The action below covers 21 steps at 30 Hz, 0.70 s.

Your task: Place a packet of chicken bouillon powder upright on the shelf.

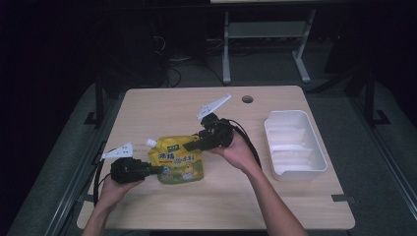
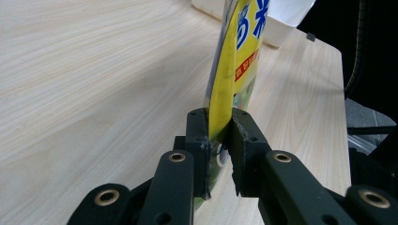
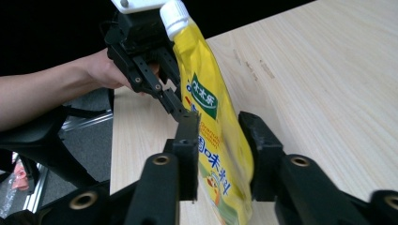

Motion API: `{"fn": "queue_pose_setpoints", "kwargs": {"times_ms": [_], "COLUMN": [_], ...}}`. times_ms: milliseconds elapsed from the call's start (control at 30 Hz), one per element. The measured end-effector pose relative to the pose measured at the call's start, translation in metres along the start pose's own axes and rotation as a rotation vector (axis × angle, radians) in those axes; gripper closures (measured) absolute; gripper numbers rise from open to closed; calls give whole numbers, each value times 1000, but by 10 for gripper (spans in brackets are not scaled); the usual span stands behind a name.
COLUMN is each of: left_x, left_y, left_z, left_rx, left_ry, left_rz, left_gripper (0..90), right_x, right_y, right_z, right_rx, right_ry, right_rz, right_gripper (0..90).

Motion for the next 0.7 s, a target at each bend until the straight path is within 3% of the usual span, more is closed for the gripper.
{"fn": "queue_pose_setpoints", "kwargs": {"times_ms": [167, 333, 467, 700], "left_x": [4, 8, 11, 14], "left_y": [-3, -7, -10, -17], "left_z": [-2, -4, -5, -5], "left_rx": [-8, -19, -27, -49], "left_ry": [-19, -40, -57, -72], "left_rz": [7, 16, 23, 27], "left_gripper": [793, 794, 794, 794], "right_x": [-2, -5, -8, -14], "right_y": [3, 1, -1, -7], "right_z": [-7, -13, -14, -11], "right_rx": [-21, -58, -85, -134], "right_ry": [45, 82, 118, 151], "right_rz": [42, 49, 58, 30], "right_gripper": [610, 617, 664, 782]}}
Point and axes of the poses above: each handheld gripper's, and its own axes: y roughly backward along the jaws, z roughly out of its underside, x roughly to its right, the point moved 5 cm from there along -y, roughly forward along the jaws, and after that the axes turned 12 degrees about z, right-handed, at the moved point
